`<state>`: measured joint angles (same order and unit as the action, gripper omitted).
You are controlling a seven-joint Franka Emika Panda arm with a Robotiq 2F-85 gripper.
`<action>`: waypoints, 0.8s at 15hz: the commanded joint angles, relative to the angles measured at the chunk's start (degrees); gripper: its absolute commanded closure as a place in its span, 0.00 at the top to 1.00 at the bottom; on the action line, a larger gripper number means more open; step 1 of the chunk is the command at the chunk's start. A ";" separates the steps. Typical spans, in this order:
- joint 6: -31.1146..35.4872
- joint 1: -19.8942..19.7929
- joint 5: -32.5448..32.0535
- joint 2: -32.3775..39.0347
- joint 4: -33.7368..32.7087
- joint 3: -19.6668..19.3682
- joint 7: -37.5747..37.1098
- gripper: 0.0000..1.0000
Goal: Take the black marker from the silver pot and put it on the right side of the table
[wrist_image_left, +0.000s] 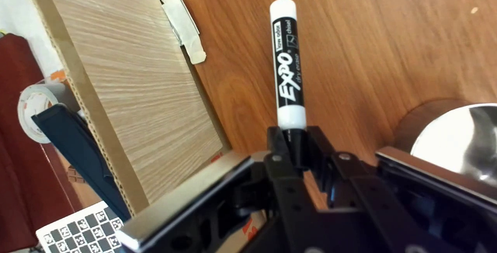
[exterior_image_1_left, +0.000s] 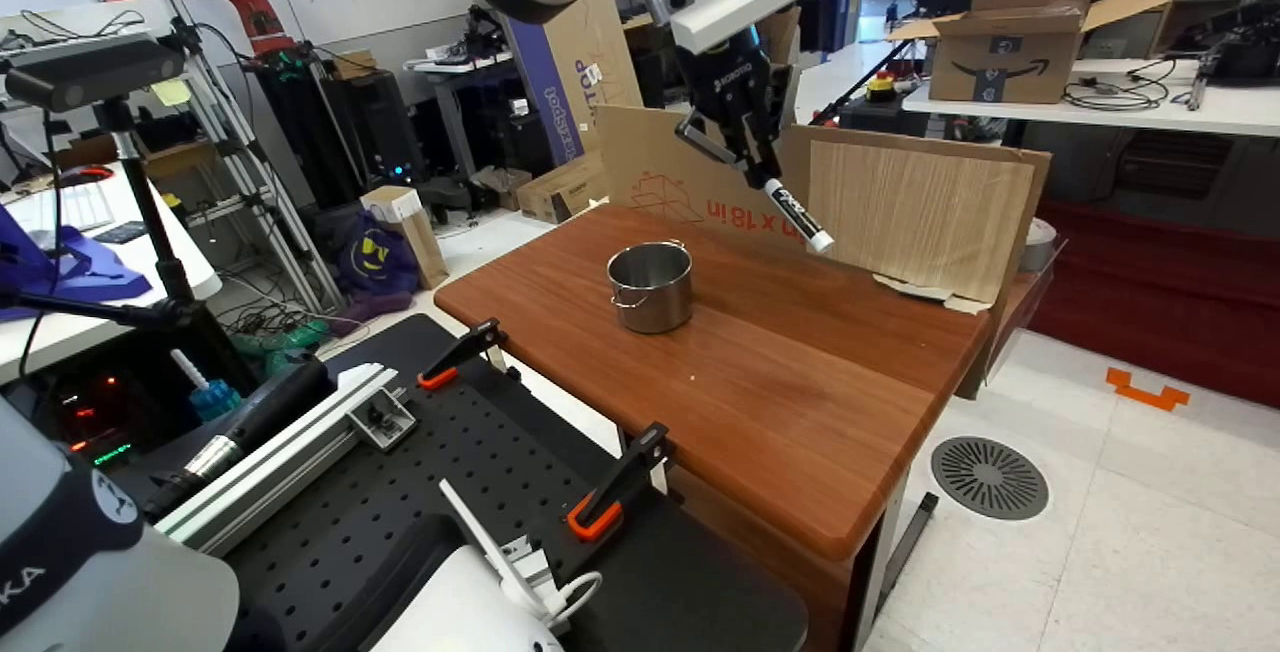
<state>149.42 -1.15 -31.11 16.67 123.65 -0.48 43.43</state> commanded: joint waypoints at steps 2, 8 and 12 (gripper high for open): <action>5.64 -2.14 2.96 4.84 -1.41 1.49 5.42 0.05; 8.09 -4.65 9.50 10.58 -2.37 4.23 12.23 0.05; 7.28 -5.55 12.30 13.52 -4.36 5.13 14.81 0.05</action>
<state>156.37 -4.66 -21.42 27.70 121.50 2.78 54.92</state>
